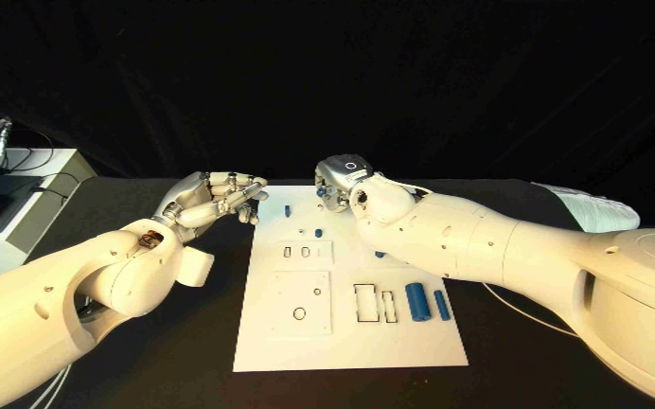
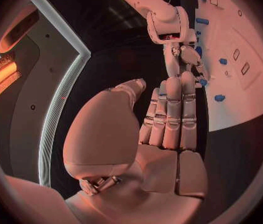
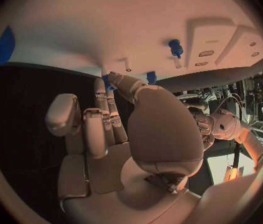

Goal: Assemble the parts on the task board

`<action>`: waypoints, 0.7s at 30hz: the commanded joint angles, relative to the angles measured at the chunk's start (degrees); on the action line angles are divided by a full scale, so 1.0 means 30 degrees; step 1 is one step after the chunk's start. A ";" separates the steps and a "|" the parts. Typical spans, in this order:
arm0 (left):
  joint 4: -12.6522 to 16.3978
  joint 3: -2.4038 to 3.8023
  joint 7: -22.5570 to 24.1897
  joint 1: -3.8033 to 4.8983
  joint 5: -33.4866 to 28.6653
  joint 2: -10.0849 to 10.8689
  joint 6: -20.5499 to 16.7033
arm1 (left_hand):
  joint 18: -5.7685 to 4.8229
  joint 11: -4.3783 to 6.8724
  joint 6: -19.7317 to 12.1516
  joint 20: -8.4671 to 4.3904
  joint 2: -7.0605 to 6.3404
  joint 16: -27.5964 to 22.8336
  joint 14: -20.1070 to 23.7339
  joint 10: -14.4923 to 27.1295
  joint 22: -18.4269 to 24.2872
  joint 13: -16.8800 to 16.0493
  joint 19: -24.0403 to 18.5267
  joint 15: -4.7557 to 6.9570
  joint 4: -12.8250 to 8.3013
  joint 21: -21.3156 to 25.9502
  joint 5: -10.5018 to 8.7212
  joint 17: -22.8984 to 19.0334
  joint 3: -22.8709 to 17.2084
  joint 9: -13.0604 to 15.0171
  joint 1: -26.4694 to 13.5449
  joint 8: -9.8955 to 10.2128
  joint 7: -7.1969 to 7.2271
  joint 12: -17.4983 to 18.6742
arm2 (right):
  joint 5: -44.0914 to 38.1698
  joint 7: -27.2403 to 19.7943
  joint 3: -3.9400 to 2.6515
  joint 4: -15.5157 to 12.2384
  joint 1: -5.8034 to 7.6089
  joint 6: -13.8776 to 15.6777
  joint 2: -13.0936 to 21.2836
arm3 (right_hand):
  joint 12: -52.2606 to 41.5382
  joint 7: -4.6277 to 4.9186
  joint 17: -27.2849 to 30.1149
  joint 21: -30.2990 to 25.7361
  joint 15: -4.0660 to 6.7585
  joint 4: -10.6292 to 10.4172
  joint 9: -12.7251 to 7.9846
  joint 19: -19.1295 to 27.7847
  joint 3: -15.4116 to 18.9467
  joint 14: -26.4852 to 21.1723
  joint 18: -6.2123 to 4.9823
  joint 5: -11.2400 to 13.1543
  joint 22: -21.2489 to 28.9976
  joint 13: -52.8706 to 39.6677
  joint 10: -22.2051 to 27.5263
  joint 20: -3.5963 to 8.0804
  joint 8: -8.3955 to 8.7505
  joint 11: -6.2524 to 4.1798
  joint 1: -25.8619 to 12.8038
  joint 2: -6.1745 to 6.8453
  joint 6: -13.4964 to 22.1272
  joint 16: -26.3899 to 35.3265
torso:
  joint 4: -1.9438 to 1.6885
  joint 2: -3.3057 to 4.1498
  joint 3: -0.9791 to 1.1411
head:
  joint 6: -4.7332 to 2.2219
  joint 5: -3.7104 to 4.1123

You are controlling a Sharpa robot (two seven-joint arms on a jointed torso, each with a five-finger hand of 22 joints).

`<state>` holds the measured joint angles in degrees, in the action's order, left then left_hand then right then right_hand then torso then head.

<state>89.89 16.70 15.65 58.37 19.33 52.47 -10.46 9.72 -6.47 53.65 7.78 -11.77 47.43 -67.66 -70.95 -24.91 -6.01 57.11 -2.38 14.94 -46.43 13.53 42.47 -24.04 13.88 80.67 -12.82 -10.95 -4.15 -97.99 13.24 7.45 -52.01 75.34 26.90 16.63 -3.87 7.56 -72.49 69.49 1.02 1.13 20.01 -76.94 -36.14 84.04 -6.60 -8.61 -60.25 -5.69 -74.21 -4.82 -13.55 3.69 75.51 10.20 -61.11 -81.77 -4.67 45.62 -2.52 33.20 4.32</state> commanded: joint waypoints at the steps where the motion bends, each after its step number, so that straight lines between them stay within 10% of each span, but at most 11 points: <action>1: 0.0021 0.0020 0.0045 0.0013 0.0068 -0.0042 0.0371 | 0.0200 -0.0018 -0.0162 -0.0003 0.0099 0.0114 0.0122 0.0108 -0.0017 -0.0023 -0.0165 0.0019 0.0022 -0.0123 -0.0117 0.0024 -0.0022 0.0018 -0.0146 0.0081 0.0001 -0.0011 | -0.0328 0.0175 0.0066 0.0066 -0.0104 -0.0681 0.0057 | 0.0104 0.0014 0.0016 -0.0086 -0.0008 -0.0035 0.1314 0.0055 -0.0074 0.0905 0.0252 0.0025 0.0015 0.0091 0.0017 0.0010 -0.0109 -0.0040 0.0589 -0.0697 0.0005 -0.0030 | 0.0011 -0.0005 0.0004 | 0.0002 -0.0008; 21: -0.0341 0.0022 0.0041 0.0015 0.0072 -0.0039 0.0386 | 0.0200 -0.0018 -0.0162 -0.0003 0.0099 0.0114 0.0122 0.0108 -0.0017 -0.0023 -0.0165 0.0019 0.0022 -0.0123 -0.0117 0.0024 -0.0022 0.0018 -0.0146 0.0081 0.0001 -0.0011 | -0.0957 0.1082 0.0071 -0.0346 -0.0129 0.0768 0.0323 | 0.0077 0.0035 0.0025 -0.0015 -0.0025 0.0024 0.1382 0.0023 -0.0059 0.0899 0.0271 0.0041 -0.0105 0.0083 0.0026 -0.0011 -0.0137 -0.0031 0.0590 -0.0645 0.0018 -0.0034 | 0.0012 0.0024 0.0009 | 0.0040 -0.0036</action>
<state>88.86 16.71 15.55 58.38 19.43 52.47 -10.26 9.71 -6.46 53.65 7.78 -11.77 47.43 -67.66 -70.96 -24.89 -6.00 57.11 -2.38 14.94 -46.43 13.53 42.48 -24.04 13.88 80.67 -12.82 -10.95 -4.15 -99.61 15.22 7.63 -52.97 74.99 28.42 17.48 -3.85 7.33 -72.43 69.49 1.02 1.21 20.01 -76.94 -36.06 84.04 -6.60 -8.52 -60.50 -5.36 -74.21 -4.82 -13.56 3.70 75.51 10.20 -60.81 -81.77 -4.64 45.66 -2.46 33.28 4.19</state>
